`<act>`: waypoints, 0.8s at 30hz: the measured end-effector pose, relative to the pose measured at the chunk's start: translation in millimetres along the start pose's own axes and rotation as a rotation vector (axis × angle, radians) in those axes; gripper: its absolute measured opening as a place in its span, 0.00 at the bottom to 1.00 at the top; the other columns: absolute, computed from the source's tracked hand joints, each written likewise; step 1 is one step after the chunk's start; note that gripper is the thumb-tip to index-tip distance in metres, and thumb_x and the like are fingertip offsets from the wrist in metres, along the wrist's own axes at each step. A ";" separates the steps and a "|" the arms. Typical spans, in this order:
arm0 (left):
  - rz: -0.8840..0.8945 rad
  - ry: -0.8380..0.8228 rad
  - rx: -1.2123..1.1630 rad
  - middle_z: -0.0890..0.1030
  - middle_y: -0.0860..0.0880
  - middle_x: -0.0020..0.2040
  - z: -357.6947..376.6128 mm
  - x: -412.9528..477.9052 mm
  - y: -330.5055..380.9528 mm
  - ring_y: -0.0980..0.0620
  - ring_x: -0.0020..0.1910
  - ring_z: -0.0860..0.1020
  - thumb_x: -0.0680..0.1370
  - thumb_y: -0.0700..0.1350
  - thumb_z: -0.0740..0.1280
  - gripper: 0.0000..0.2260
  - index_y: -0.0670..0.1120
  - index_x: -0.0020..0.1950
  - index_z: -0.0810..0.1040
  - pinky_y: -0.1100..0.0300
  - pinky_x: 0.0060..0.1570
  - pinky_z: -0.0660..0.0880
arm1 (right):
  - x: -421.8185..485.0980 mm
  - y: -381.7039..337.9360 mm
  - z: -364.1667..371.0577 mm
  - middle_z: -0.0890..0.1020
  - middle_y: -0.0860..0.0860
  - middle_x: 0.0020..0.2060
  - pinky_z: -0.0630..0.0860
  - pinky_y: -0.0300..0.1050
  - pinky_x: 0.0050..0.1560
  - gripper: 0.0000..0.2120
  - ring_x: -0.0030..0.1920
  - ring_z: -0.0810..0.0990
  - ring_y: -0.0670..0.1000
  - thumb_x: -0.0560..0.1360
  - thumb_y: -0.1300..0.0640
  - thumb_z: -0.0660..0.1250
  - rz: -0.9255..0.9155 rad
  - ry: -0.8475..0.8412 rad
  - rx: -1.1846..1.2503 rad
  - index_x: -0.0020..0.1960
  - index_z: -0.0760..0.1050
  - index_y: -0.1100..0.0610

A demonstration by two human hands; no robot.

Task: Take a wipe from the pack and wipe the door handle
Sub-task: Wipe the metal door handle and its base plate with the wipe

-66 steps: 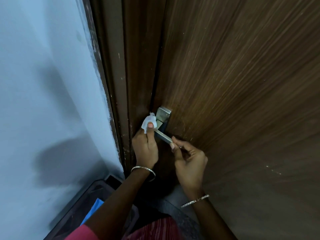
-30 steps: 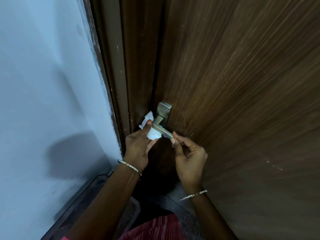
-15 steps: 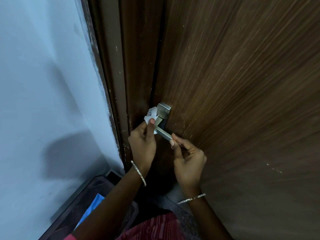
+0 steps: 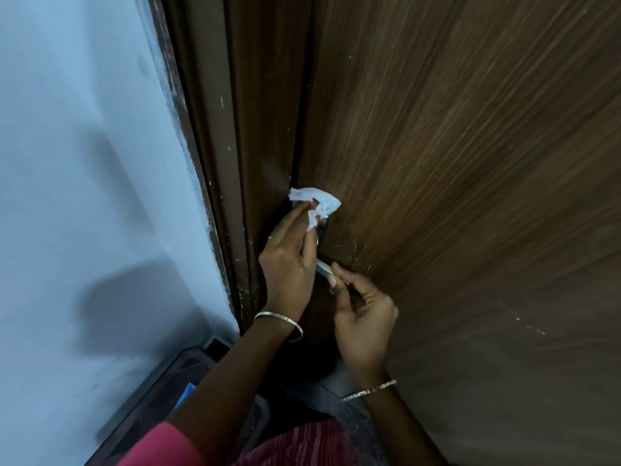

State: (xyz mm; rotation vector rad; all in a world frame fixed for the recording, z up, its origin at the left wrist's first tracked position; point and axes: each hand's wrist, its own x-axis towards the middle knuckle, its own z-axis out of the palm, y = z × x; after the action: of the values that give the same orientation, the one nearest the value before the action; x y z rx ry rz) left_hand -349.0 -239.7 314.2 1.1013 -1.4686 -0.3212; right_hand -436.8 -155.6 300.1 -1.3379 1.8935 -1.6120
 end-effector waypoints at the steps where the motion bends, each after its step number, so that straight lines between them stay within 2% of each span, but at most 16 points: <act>1: -0.011 0.006 0.009 0.82 0.44 0.61 -0.4 1.9 1.1 0.51 0.61 0.80 0.81 0.39 0.64 0.12 0.40 0.62 0.81 0.59 0.61 0.76 | -0.3 -0.2 -0.5 0.87 0.41 0.49 0.78 0.31 0.54 0.10 0.52 0.84 0.37 0.76 0.64 0.72 0.000 -0.005 0.003 0.54 0.85 0.52; 4: -0.088 -0.012 0.072 0.85 0.42 0.55 -3.0 6.5 -2.0 0.48 0.53 0.83 0.81 0.39 0.65 0.10 0.38 0.58 0.83 0.64 0.52 0.76 | -1.3 -1.1 -0.5 0.86 0.40 0.49 0.77 0.29 0.54 0.09 0.52 0.84 0.35 0.76 0.63 0.72 -0.004 0.001 -0.006 0.54 0.86 0.52; 7: -0.183 -0.055 0.150 0.86 0.41 0.46 -6.5 2.2 -6.8 0.46 0.42 0.84 0.80 0.40 0.66 0.09 0.37 0.52 0.84 0.71 0.41 0.69 | -1.6 -1.4 -0.2 0.87 0.40 0.48 0.76 0.27 0.53 0.10 0.51 0.84 0.35 0.75 0.64 0.72 -0.003 0.007 -0.001 0.53 0.86 0.52; 9: -0.217 -0.051 0.180 0.85 0.42 0.42 -6.4 -2.0 -7.8 0.47 0.38 0.83 0.81 0.43 0.65 0.10 0.39 0.48 0.84 0.76 0.37 0.65 | -0.9 -0.4 -0.2 0.87 0.40 0.48 0.78 0.31 0.54 0.11 0.51 0.84 0.36 0.75 0.64 0.72 -0.010 0.005 -0.008 0.53 0.85 0.52; 11: -0.232 -0.041 0.206 0.85 0.43 0.41 -5.1 -3.4 -6.5 0.46 0.39 0.83 0.82 0.44 0.64 0.12 0.40 0.48 0.84 0.74 0.37 0.64 | -0.8 -0.1 -0.1 0.87 0.41 0.49 0.80 0.38 0.55 0.10 0.51 0.85 0.38 0.76 0.64 0.72 0.001 -0.003 0.002 0.53 0.85 0.52; 14: -0.271 -0.038 0.232 0.85 0.42 0.41 -2.7 -4.4 -2.7 0.44 0.39 0.83 0.82 0.44 0.61 0.12 0.41 0.49 0.83 0.67 0.37 0.65 | -0.7 -1.9 0.7 0.87 0.41 0.49 0.82 0.40 0.55 0.10 0.51 0.84 0.37 0.76 0.63 0.72 0.018 -0.003 -0.003 0.53 0.86 0.52; 18: -0.346 -0.016 0.136 0.84 0.40 0.37 -6.3 -4.0 1.8 0.43 0.36 0.82 0.83 0.44 0.61 0.14 0.39 0.47 0.84 0.69 0.31 0.61 | -1.1 -2.9 -1.2 0.87 0.41 0.48 0.82 0.42 0.55 0.11 0.50 0.85 0.38 0.76 0.63 0.72 0.020 -0.010 -0.020 0.54 0.85 0.52; 24: -0.162 0.005 0.148 0.82 0.44 0.33 -10.6 12.1 2.8 0.53 0.29 0.76 0.82 0.44 0.63 0.13 0.40 0.42 0.82 0.78 0.31 0.62 | -0.8 -4.2 -2.1 0.87 0.43 0.49 0.82 0.46 0.56 0.10 0.52 0.85 0.39 0.76 0.63 0.71 0.000 -0.022 -0.035 0.54 0.86 0.53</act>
State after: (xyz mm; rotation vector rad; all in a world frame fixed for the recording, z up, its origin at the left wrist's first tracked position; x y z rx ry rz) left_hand -338.9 -243.4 326.5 1.3433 -1.4196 -0.3262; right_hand -436.2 -153.3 304.3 -1.3640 1.9169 -1.5651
